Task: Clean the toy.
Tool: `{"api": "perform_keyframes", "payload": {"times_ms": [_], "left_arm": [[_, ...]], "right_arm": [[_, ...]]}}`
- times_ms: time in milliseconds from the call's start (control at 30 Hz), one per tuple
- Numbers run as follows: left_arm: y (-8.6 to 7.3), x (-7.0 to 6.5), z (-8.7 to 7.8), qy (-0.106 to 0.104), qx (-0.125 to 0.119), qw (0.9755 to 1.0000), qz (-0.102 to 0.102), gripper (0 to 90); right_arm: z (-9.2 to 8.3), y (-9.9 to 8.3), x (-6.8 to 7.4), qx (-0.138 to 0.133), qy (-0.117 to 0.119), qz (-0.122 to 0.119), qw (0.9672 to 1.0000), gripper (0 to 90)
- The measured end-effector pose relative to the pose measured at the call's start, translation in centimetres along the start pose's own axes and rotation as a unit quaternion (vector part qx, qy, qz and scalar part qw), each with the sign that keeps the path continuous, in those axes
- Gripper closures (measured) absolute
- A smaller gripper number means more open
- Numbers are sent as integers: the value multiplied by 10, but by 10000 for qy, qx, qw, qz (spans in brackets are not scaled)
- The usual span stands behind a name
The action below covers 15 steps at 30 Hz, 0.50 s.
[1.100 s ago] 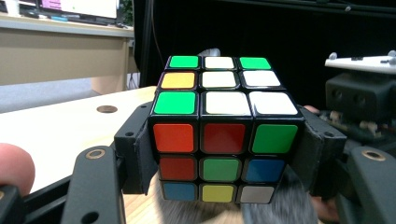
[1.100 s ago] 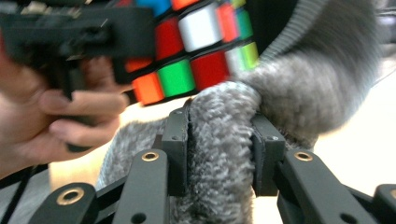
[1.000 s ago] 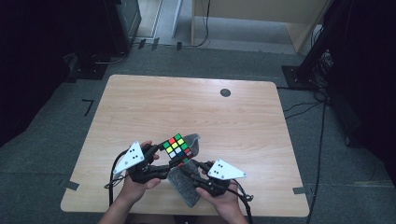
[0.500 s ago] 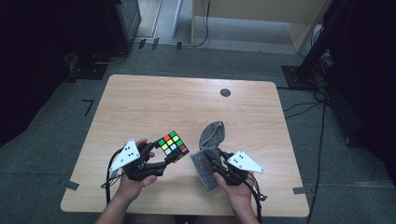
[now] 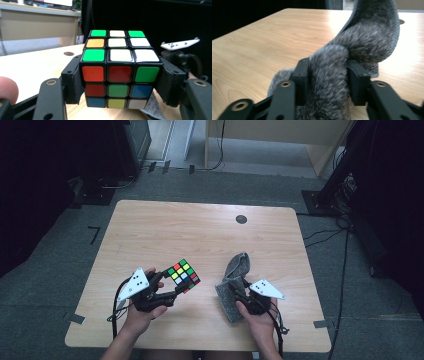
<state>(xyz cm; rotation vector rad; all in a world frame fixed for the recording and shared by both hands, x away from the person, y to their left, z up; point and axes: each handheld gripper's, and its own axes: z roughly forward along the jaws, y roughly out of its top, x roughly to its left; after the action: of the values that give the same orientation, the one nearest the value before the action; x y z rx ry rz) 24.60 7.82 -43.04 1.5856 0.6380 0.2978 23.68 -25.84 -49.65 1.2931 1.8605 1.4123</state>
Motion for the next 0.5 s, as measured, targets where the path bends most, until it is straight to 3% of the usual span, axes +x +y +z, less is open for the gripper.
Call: {"api": "perform_keyframes", "payload": {"times_ms": [100,167,267,367,500], "left_arm": [[0,2,0,36,29,10000,-42,341],[0,2,0,59,40,10000,-66,341],[0,2,0,61,50,9999,-84,341],[1,1,3,99,102,9998,-111,341],[0,-3,8,200,240,9993,-215,341]], "right_arm": [[-4,4,-4,-132,-16,118,9998,459],[-8,10,-5,-191,-149,82,9997,374],[-14,18,-1,-407,-183,-25,9990,345],[-16,24,14,-660,271,-256,9971,327],[-10,23,39,-750,917,-566,9913,319]]}}
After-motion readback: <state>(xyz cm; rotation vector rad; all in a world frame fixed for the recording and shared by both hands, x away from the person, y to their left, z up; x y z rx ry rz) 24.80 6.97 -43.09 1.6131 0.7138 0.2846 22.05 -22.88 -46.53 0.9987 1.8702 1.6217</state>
